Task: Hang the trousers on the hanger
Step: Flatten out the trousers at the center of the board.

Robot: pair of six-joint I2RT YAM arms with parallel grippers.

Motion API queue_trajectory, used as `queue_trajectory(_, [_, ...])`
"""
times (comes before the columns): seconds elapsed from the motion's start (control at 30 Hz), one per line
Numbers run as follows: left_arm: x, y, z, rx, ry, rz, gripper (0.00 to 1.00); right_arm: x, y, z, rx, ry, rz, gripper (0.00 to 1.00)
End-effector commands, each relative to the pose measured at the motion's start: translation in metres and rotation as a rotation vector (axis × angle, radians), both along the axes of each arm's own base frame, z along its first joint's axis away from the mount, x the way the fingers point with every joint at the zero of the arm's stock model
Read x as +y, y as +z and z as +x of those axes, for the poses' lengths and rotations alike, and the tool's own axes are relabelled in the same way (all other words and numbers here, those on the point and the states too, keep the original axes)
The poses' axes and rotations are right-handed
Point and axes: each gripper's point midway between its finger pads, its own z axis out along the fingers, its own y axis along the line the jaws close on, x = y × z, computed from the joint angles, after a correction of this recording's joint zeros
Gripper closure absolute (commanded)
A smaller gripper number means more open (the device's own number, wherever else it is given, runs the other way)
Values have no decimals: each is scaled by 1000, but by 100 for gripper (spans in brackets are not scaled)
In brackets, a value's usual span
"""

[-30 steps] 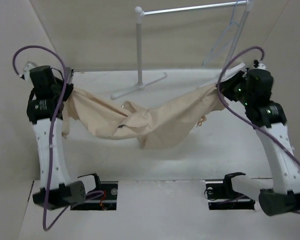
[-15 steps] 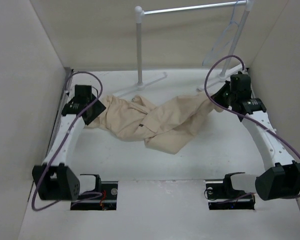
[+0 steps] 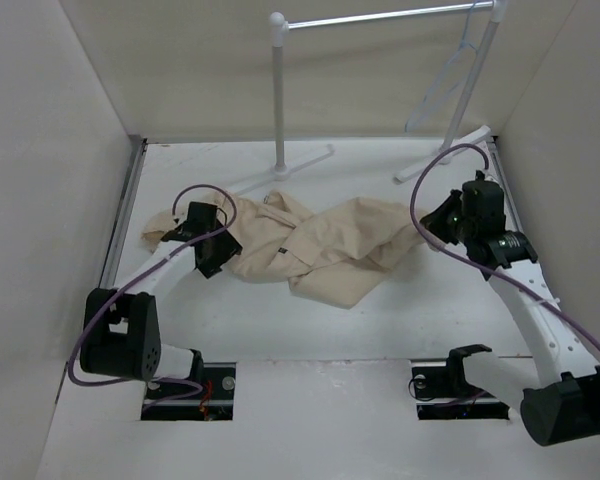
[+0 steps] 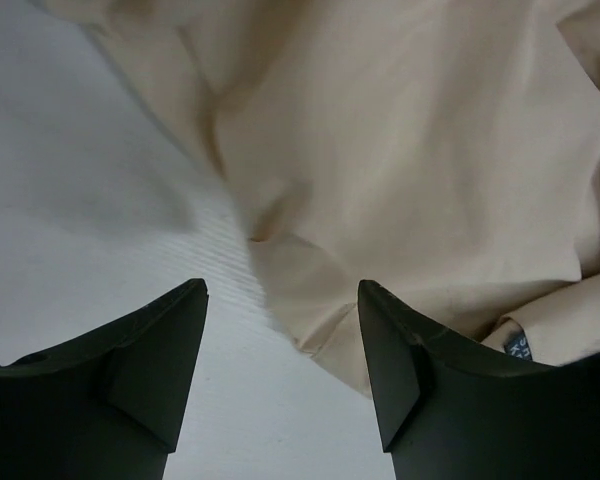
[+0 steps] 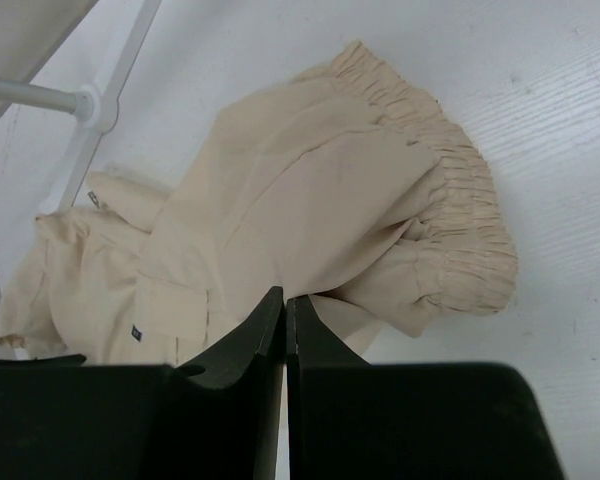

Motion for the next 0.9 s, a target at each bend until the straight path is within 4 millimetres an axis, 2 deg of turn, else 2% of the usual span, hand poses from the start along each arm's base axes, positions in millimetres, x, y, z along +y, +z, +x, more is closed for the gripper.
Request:
queue_trajectory(0.0, [-19,5,28,-83,-21,-26,41,13,11,-3,-69,50,12,91])
queue_trajectory(0.07, [-18,-7,35,-66,-7,-22,45,19,11,-8,-72,70,13,91])
queue_trajectory(0.1, [-18,-11,38,-60,-5,-17,54,21,12,-11,-78,76,11,91])
queue_trajectory(0.13, [-14,-14,42,-57,8,-13,68,23,13,-14,-83,82,11,91])
queue_trajectory(0.17, [-8,-13,45,-55,29,-6,84,22,15,-16,-88,81,10,92])
queue_trajectory(0.2, [0,-5,45,-64,63,-15,92,21,18,-21,-94,81,11,92])
queue_trajectory(0.23, [4,13,46,-108,95,-32,95,19,23,-26,-102,82,8,93])
queue_trajectory(0.33, [23,96,39,-329,148,-46,97,14,43,-46,-149,91,-2,94])
queue_trajectory(0.5, [75,237,-13,-595,274,-9,97,12,103,-103,-283,158,9,94])
queue_trajectory(0.6, [86,293,-39,-686,298,31,97,9,142,-138,-385,198,25,94])
queue_trajectory(0.7, [86,335,-45,-762,296,49,97,6,173,-157,-450,217,41,93])
queue_trajectory(0.8, [87,359,-24,-792,289,44,96,14,178,-150,-435,242,56,93])
queue_trajectory(0.87, [87,370,5,-812,279,42,96,21,170,-133,-406,247,53,93])
